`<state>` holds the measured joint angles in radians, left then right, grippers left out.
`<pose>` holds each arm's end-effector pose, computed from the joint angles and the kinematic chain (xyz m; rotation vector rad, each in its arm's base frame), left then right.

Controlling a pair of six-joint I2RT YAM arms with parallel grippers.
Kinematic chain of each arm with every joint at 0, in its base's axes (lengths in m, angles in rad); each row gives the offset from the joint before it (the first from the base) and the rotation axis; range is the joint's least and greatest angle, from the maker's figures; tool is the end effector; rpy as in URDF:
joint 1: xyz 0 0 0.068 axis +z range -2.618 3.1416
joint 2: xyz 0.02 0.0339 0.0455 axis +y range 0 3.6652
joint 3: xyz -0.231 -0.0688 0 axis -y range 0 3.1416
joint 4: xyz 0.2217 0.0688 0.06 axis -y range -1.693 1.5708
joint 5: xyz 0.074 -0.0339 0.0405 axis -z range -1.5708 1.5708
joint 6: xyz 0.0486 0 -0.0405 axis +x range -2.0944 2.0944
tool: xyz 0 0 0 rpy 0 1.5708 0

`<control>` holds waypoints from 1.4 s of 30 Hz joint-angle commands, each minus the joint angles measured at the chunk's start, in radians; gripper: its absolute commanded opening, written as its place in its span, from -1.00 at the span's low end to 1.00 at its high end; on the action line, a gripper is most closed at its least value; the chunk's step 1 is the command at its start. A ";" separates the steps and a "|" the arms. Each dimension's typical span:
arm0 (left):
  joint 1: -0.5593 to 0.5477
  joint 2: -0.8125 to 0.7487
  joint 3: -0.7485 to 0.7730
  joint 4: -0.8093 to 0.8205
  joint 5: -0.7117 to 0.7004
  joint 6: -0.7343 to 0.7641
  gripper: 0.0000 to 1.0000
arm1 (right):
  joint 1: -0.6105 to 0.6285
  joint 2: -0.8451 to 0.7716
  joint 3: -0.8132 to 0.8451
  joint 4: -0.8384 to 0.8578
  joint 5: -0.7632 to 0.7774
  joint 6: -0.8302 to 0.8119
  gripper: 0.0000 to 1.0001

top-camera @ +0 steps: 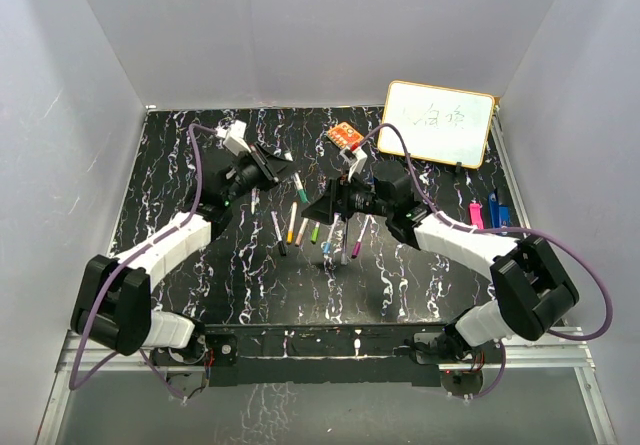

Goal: Open the pen caps

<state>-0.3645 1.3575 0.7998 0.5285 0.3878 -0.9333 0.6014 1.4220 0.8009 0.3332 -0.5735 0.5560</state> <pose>0.2830 -0.1276 0.2694 -0.1689 1.7549 -1.2873 0.2416 0.1977 0.2291 -0.4819 1.9740 1.3004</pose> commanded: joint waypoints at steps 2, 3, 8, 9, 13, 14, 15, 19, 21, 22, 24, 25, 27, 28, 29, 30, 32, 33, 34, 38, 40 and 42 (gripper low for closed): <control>-0.063 -0.021 -0.024 0.088 -0.002 -0.039 -1.00 | -0.004 0.017 0.061 0.058 -0.001 -0.005 0.34; -0.073 -0.017 -0.024 0.097 -0.004 -0.044 -1.00 | -0.003 0.018 0.065 0.057 0.001 -0.003 0.34; -0.118 -0.002 -0.016 0.105 -0.024 -0.045 -1.00 | -0.003 0.018 0.070 0.064 0.004 0.003 0.19; -0.122 0.000 -0.018 0.108 -0.025 -0.050 -1.00 | -0.004 0.020 0.072 0.065 0.003 0.005 0.14; -0.132 0.004 -0.018 0.112 -0.027 -0.052 -1.00 | -0.003 0.013 0.070 0.069 0.005 0.009 -0.12; -0.134 0.006 -0.018 0.114 -0.027 -0.052 -1.00 | -0.003 0.012 0.068 0.069 0.007 0.009 -0.18; -0.134 0.006 -0.019 0.118 -0.027 -0.053 -1.00 | -0.004 0.010 0.067 0.069 0.010 0.009 -0.25; -0.135 0.006 -0.018 0.125 -0.023 -0.053 -1.00 | -0.003 0.008 0.064 0.069 0.010 0.012 -0.62; -0.136 0.006 -0.023 0.129 -0.025 -0.052 -1.00 | -0.004 0.011 0.064 0.070 0.011 0.012 -0.84; -0.134 0.006 -0.023 0.131 -0.027 -0.053 -1.00 | -0.004 0.012 0.065 0.070 0.008 0.013 -0.95; -0.135 0.006 -0.026 0.131 -0.032 -0.052 -1.00 | -0.003 0.017 0.067 0.071 0.005 0.014 -1.00; -0.135 0.006 -0.029 0.134 -0.033 -0.051 -1.00 | -0.003 0.019 0.067 0.071 0.003 0.015 -1.00; -0.136 0.006 -0.033 0.144 -0.036 -0.051 -1.00 | -0.004 0.019 0.066 0.074 0.004 0.015 -1.00; -0.136 0.006 -0.035 0.147 -0.038 -0.051 -1.00 | -0.005 0.020 0.064 0.077 0.001 0.016 -1.00; -0.136 0.006 -0.037 0.148 -0.045 -0.050 -1.00 | -0.005 0.020 0.063 0.078 -0.001 0.017 -1.00; -0.136 0.006 -0.038 0.150 -0.054 -0.048 -1.00 | -0.004 0.021 0.061 0.078 -0.003 0.018 -1.00; -0.136 0.005 -0.038 0.150 -0.074 -0.039 -1.00 | -0.005 0.025 0.056 0.075 -0.005 0.020 -1.00; -0.134 0.004 -0.036 0.145 -0.090 -0.030 -1.00 | -0.003 0.027 0.053 0.071 -0.006 0.021 -1.00; -0.133 0.003 -0.027 0.138 -0.111 -0.016 -1.00 | -0.004 0.029 0.049 0.070 -0.009 0.021 -1.00; -0.119 0.006 0.015 0.107 -0.149 0.028 -1.00 | -0.003 0.029 0.029 0.064 -0.025 0.025 -1.00; -0.081 0.046 0.033 0.119 -0.135 0.023 -1.00 | -0.003 0.026 0.015 0.061 -0.031 0.026 -1.00; -0.041 0.071 0.052 0.130 -0.114 0.021 -1.00 | -0.004 0.022 -0.001 0.058 -0.035 0.028 -1.00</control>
<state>-0.4911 1.3865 0.7811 0.6201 0.3225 -0.9470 0.5983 1.4559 0.8211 0.3672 -0.5667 0.5816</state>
